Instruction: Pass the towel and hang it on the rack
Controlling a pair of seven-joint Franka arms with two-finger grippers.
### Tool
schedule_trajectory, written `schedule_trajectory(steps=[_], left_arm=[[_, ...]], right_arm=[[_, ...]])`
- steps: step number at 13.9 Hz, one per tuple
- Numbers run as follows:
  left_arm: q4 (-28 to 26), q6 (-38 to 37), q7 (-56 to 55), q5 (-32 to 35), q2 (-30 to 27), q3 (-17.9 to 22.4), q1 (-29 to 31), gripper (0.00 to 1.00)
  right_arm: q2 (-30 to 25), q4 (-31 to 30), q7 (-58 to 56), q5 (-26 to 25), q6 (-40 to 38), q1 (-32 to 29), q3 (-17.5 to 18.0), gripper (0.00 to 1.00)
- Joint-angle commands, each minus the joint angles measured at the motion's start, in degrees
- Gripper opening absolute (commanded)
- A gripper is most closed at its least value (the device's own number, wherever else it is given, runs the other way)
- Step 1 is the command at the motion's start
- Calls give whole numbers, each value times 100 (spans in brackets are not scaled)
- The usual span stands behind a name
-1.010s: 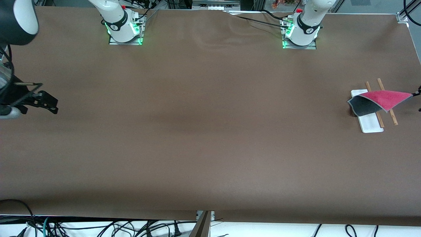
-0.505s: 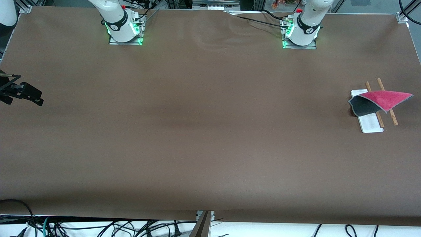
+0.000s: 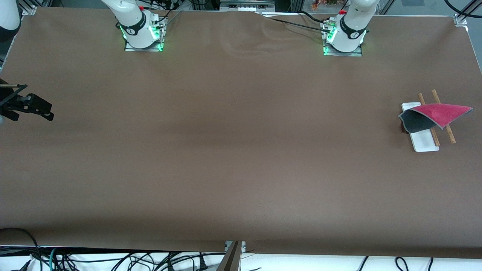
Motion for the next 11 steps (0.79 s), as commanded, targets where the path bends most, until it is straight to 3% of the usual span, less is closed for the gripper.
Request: schedule_trajectory(steps=[1, 6, 10, 11], left_arm=[[-92, -340, -1100, 209, -170, 29, -428, 100], [-310, -693, -2271, 183, -477, -24, -851, 100], [-1653, -36, -3343, 69, -1626, 143, -1351, 100], [-1961, 106, -3650, 8, -1891, 404, -1692, 100]], right_arm=[[80, 183, -81, 92, -63, 2, 136, 100], [80, 183, -90, 101, -72, -7, 146, 100], [124, 183, -90, 92, -81, -7, 146, 100], [133, 183, -81, 109, -72, -15, 146, 100]])
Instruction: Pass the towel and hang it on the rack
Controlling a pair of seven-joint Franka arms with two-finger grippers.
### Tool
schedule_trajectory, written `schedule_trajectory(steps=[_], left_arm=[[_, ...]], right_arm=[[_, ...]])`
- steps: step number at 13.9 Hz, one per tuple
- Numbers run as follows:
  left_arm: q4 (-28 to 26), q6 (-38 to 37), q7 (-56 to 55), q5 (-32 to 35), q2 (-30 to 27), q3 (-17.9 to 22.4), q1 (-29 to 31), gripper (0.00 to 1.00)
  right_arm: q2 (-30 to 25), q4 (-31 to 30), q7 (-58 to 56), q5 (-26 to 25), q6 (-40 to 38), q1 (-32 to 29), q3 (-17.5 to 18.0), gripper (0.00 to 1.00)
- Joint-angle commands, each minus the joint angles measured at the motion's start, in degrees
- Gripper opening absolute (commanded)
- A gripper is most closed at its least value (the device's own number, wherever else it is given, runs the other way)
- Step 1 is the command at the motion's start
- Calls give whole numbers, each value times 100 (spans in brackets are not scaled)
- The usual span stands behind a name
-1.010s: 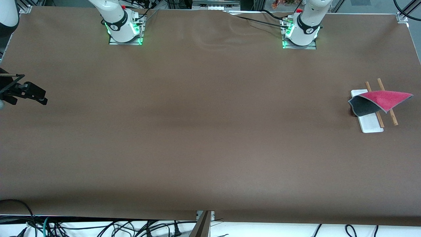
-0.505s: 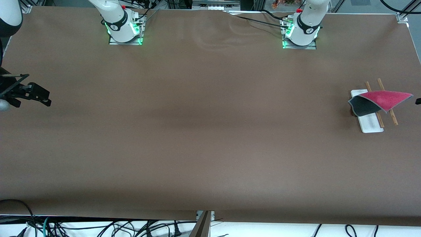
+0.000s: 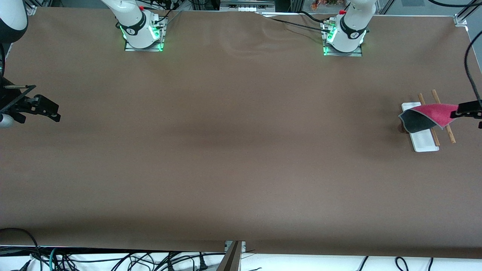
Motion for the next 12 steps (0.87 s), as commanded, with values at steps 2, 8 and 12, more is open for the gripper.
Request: schedule_trajectory(steps=[2, 8, 12], left_arm=[[-1403, 459, -947, -562, -1225, 1478, -1408, 100], [-2617, 1373, -1450, -741, -2079, 2029, -2029, 100], [-2617, 1365, -1424, -758, -2053, 2046, -2056, 100]], right_arm=[[73, 148, -59, 118, -82, -25, 10, 100], [82, 148, -15, 240, -100, -25, 10, 100], [82, 148, 20, 381, -109, -33, -8, 100]])
